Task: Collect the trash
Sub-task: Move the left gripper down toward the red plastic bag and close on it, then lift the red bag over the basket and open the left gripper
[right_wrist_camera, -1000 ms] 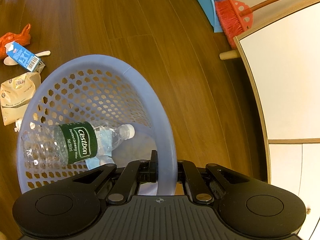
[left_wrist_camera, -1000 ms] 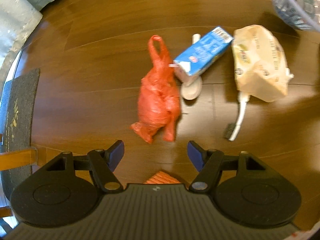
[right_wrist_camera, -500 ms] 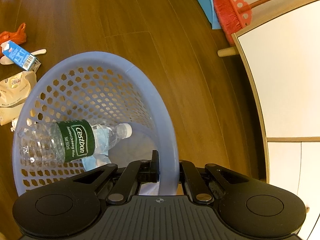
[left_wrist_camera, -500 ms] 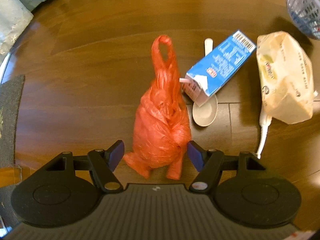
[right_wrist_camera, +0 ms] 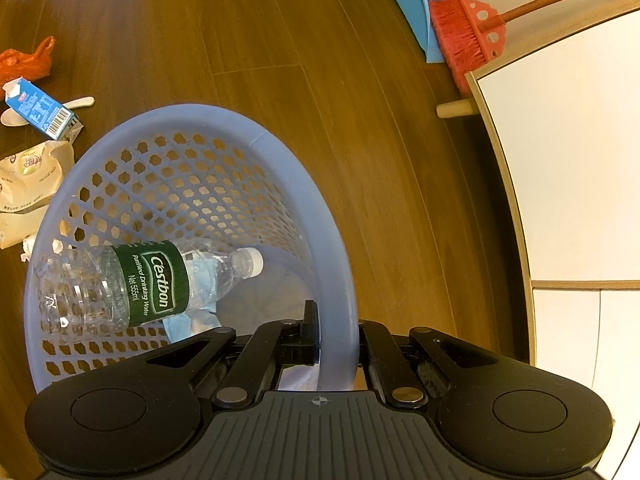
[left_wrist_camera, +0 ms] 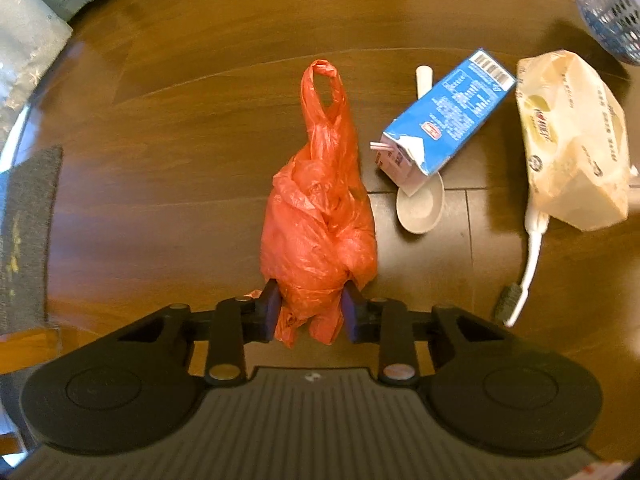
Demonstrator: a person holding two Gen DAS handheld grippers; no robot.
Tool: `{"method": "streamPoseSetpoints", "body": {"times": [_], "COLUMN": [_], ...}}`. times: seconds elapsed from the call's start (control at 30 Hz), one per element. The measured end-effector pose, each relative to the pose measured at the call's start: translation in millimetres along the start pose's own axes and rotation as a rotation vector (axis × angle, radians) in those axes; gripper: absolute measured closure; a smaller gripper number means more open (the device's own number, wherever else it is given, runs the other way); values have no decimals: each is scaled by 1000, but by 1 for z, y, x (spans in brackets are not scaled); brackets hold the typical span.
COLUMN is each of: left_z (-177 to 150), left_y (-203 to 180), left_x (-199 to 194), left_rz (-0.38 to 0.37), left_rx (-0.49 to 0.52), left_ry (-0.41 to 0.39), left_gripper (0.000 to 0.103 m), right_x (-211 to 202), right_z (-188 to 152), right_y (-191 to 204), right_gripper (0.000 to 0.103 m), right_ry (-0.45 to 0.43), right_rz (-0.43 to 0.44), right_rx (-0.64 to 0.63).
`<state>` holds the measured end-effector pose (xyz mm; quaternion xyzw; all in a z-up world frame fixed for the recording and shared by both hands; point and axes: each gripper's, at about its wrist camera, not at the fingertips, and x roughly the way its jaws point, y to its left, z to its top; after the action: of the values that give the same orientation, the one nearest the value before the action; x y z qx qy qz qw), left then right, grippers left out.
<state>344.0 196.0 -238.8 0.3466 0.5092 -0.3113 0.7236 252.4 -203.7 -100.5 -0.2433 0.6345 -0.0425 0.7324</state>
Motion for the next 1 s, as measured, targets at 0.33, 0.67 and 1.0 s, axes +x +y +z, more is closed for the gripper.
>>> {"method": "streamPoseSetpoints", "body": {"times": [0.33, 0.67, 1.0], "left_z": [4, 22, 46], "left_y": [-15, -32, -84], "left_x": [-72, -156, -221], "left_rz": [39, 4, -63], "left_rx": [28, 3, 50], "left_ry": [-5, -68, -140], "left_gripper": [77, 77, 77], "right_x": [1, 2, 0], "right_z": [7, 7, 2], "right_y": [-3, -5, -6], "right_gripper": [103, 103, 103], "right_ry": [-3, -5, -4], "right_rz": [7, 13, 24], "right_rx": [-7, 4, 14]}}
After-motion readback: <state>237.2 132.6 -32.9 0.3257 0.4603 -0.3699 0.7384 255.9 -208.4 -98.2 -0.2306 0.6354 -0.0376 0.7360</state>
